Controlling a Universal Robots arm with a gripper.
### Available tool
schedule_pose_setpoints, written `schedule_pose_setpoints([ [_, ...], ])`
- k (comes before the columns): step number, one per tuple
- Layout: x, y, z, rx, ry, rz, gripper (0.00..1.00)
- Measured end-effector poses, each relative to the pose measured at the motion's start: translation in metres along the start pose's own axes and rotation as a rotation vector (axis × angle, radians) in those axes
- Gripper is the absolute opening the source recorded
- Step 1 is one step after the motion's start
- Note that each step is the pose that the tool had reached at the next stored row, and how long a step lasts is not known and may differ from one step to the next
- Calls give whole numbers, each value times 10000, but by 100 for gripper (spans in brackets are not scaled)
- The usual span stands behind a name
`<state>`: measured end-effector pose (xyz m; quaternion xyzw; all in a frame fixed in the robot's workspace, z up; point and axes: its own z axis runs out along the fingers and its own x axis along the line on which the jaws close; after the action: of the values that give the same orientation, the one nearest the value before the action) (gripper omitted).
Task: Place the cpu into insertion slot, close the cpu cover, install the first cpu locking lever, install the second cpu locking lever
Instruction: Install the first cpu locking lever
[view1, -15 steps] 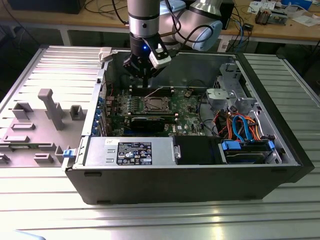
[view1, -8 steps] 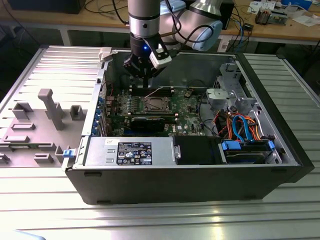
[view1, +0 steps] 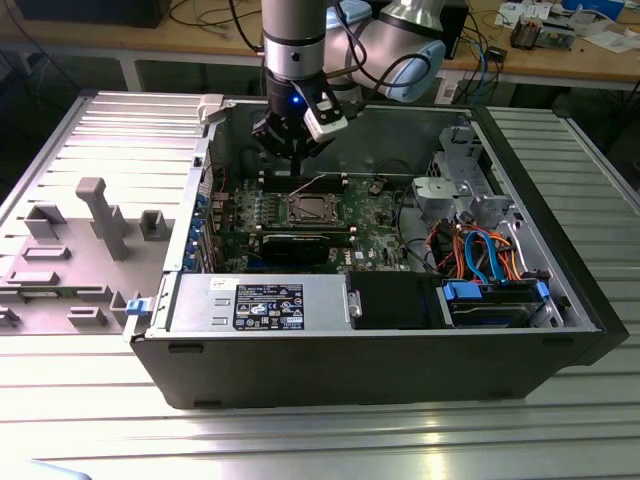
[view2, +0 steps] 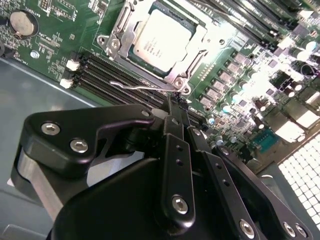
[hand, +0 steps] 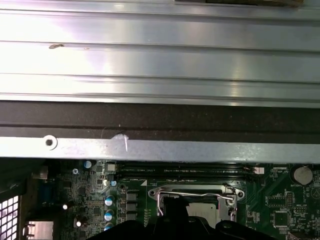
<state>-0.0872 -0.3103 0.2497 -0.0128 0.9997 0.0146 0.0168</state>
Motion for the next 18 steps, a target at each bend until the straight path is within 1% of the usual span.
schedule_pose_setpoints([
  [14, 0, -1, 8, 0, 1, -1, 11],
  [15, -1, -1, 14, -13, -3, -1, 11],
  [16, -5, -2, 17, -50, -2, 0, 11],
  [17, -12, -3, 23, -113, -2, 2, 11],
  [18, -17, -4, 29, -139, -4, 2, 11],
])
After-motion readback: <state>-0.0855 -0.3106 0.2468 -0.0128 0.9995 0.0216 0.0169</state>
